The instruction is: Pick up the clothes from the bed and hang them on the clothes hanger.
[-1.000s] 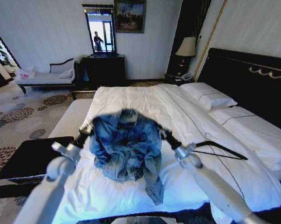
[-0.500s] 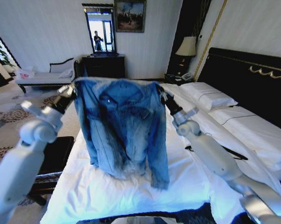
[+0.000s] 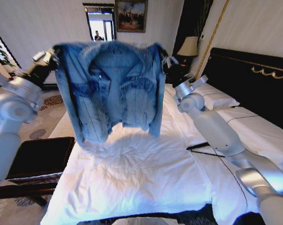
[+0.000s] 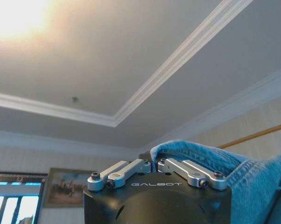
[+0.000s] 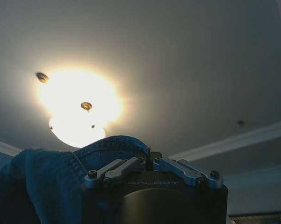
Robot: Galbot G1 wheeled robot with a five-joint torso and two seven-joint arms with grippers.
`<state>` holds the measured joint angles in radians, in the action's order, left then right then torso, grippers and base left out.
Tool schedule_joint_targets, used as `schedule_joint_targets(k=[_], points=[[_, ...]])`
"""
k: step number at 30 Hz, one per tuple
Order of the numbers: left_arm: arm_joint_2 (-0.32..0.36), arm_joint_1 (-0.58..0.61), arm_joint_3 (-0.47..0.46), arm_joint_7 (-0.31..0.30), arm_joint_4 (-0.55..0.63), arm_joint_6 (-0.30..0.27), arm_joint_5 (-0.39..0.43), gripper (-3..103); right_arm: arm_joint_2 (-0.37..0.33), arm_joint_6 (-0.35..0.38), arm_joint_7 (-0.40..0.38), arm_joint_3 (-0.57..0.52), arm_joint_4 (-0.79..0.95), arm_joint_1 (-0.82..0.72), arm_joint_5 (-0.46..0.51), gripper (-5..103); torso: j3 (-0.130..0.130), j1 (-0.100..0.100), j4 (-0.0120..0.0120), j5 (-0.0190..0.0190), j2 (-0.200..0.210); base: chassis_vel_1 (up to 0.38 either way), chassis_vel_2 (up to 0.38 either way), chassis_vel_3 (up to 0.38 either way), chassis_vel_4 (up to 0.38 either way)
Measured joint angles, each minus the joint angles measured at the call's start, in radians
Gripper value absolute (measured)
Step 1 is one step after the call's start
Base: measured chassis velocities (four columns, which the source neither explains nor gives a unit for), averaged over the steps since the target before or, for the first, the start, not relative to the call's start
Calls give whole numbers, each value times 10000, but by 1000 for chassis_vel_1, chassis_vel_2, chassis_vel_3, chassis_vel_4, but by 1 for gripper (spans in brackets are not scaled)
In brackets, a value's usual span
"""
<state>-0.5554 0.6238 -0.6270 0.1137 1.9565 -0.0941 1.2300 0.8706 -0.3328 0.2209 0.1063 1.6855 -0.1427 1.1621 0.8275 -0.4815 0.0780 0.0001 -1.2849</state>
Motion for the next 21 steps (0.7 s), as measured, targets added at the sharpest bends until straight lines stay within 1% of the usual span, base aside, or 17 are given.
schedule_joint_targets(k=[3, 4, 5, 6, 7, 8, 9, 10, 11, 13, 14, 16, 17, 18, 19, 20, 21], points=[[168, 1401, -942, -98, 1027, -2, 56, 2, -488, 60, -87, -387, 1106, -840, -6, 2, -1, 1, -4, 0, -1, 0, 0, 0, 0], [168, 1401, -942, -98, 1027, -2, 56, 2, -488, 60, -87, -387, 1106, -840, -6, 2, -1, 1, -4, 0, -1, 0, 0, 0, 0], [95, 1970, -1212, -156, 1507, -42, 38, 2, -794, 61, -108, -704, 1605, -1487, -51, 2, -1, 1, -10, -1, -1, 0, 0, 0, 0], [48, 2146, -1293, -197, 1674, -66, 29, 2, -912, 59, -114, -819, 1789, -1728, -85, 2, 0, 1, -10, 0, -1, 0, 0, 0, 0], [-200, 2968, -1778, -325, 2410, -168, 39, 2, -1426, 12, -199, -1286, 2608, -2794, -244, 2, 0, 1, 9, 1, 0, 0, 0, 0, 0], [-303, 3371, -2084, -362, 2760, -220, 92, 2, -1629, 0, -267, -1539, 3005, -3230, -316, 2, 1, 0, 11, 2, 0, 0, 0, 0, 0], [-303, 3371, -2084, -362, 2760, -220, 92, 2, -1629, 0, -267, -1539, 3005, -3230, -316, 2, 1, 0, 11, 2, 0, 0, 0, 0, 0], [-432, 3946, -2618, -436, 3302, -295, 252, 2, -1923, 9, -404, -2042, 3711, -3849, -342, 2, 1, 0, 10, 3, 0, 0, 0, 0, 0], [-467, 4129, -2828, -464, 3471, -330, 339, 2, -1991, 23, -452, -2165, 3889, -3974, -326, 2, 1, 0, 10, 4, 0, 0, 0, 0, 0], [-552, 4957, -4194, -695, 4382, -596, 1064, 2, -2610, 285, -1150, -3141, 5284, -4713, -25, 2, -2, 4, 2, 5, -1, 0, 0, 0, 0], [-552, 4957, -4194, -695, 4382, -596, 1064, 2, -2610, 285, -1150, -3141, 5284, -4713, -25, 2, -2, 4, 2, 5, -1, 0, 0, 0, 0], [-457, 5442, -5506, -929, 4883, -860, 1783, 2, -3325, 687, -2254, -3780, 6145, -4859, 472, 2, -3, 6, -3, 2, -3, 0, 0, 0, 0], [-404, 5576, -5908, -1016, 4994, -956, 2065, 2, -3601, 910, -2730, -3979, 6390, -4830, 726, 2, -4, 6, -1, 1, -4, 0, 0, 0, 0], [-352, 5774, -6394, -1190, 5112, -1162, 2477, 2, -4032, 1369, -3585, -4207, 6688, -4701, 1182, 2, -5, 7, -2, -2, -5, 0, 0, 0, 0], [-361, 5885, -6510, -1274, 5137, -1304, 2585, 2, -4216, 1642, -4069, -4246, 6777, -4628, 1392, 2, -5, 7, -3, -3, -5, 0, 0, 0, 0], [-361, 5885, -6510, -1274, 5137, -1304, 2585, 2, -4216, 1642, -4069, -4246, 6777, -4628, 1392, 2, -5, 7, -3, -3, -5, 0, 0, 0, 0], [-418, 5995, -6498, -1335, 5145, -1430, 2568, 2, -4333, 1905, -4516, -4223, 6804, -4598, 1526, 2, -5, 7, -1, -2, -6, 0, 0, 0, 0]])
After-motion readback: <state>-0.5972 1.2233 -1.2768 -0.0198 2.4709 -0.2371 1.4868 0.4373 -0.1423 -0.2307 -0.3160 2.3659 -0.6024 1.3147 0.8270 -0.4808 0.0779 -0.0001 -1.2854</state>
